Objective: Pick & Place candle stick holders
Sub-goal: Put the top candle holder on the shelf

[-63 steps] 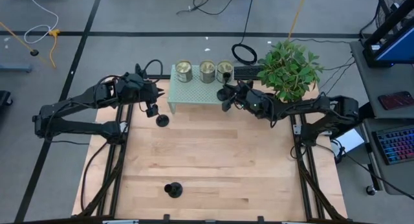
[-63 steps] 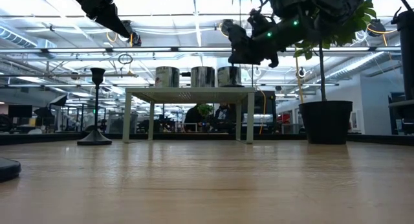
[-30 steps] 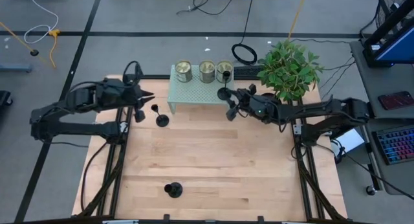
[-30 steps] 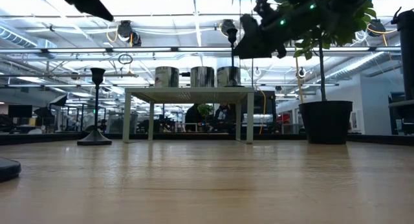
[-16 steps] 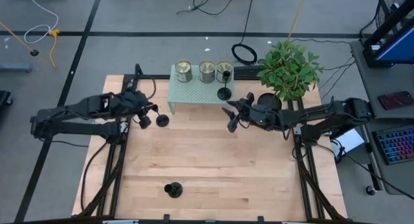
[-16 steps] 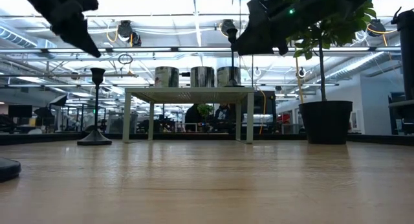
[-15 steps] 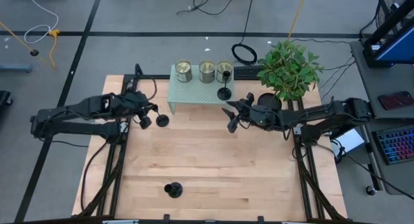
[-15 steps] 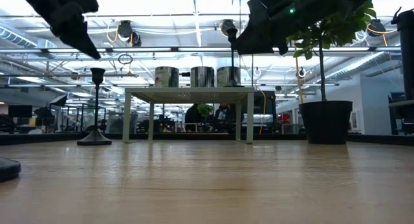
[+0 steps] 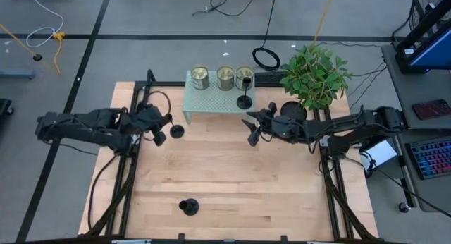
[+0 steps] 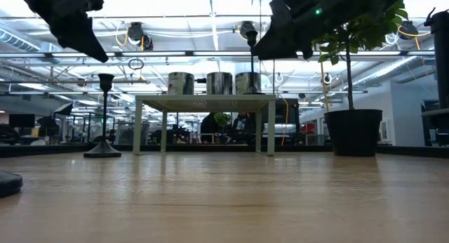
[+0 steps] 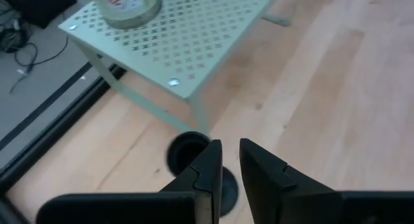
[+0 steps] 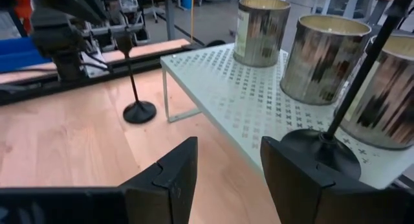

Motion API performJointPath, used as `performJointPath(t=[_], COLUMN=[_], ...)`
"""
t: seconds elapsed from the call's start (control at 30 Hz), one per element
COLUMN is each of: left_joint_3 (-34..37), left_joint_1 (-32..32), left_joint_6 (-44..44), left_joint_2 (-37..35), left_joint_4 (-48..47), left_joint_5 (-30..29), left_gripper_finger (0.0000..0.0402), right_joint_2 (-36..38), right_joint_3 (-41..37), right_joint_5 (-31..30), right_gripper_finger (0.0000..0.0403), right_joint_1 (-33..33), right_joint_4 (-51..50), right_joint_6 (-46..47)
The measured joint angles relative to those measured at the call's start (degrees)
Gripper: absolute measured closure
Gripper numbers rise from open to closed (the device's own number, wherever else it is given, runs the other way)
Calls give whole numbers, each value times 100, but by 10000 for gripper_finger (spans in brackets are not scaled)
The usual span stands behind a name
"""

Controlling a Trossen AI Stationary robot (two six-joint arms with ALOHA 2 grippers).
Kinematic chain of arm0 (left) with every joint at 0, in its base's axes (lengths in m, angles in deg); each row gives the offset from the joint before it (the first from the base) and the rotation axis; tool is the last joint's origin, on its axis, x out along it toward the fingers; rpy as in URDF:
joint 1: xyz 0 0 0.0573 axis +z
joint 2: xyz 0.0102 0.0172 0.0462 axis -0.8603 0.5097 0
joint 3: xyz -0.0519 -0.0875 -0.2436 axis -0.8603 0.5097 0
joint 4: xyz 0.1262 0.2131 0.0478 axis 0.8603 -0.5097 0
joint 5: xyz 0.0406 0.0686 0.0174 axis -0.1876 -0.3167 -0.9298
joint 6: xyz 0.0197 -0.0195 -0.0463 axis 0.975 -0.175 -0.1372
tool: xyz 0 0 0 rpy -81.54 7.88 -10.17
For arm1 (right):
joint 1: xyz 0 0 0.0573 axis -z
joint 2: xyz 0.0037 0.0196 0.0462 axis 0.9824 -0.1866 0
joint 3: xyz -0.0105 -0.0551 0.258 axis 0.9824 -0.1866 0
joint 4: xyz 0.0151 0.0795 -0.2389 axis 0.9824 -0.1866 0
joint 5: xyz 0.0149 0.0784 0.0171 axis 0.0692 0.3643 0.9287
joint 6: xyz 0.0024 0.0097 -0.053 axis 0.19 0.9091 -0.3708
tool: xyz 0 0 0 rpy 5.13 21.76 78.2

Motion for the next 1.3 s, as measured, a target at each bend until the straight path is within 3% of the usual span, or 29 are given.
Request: performJointPath(t=[0.37, 0.67, 0.83, 1.13, 1.3], left_joint_3=[198, 806, 1138, 2151, 2526], left_joint_1=[-1150, -1474, -1562, -1567, -1550], left_joint_6=[-1350, -2189, -2806, -2748, -2776], left_joint_2=[39, 315, 470, 684, 684], left_joint_4=[-156, -105, -60, 1354, 1909], left_joint_5=[-1086, -1231, -1592, -1859, -2446], left_gripper_finger=[341, 341, 341, 341, 341], right_joint_2=[0, 0, 0, -2, -4], right_joint_3=[-4, -7, -7, -7, -7], right_joint_5=[2, 2, 1, 1, 0], right_gripper_finger=[238, 238, 238, 238, 238], right_joint_1=[0, 2, 2, 2, 2], right_joint_4=[-229, -227, -228, -232, -238], right_joint_6=[2, 2, 2, 2, -62])
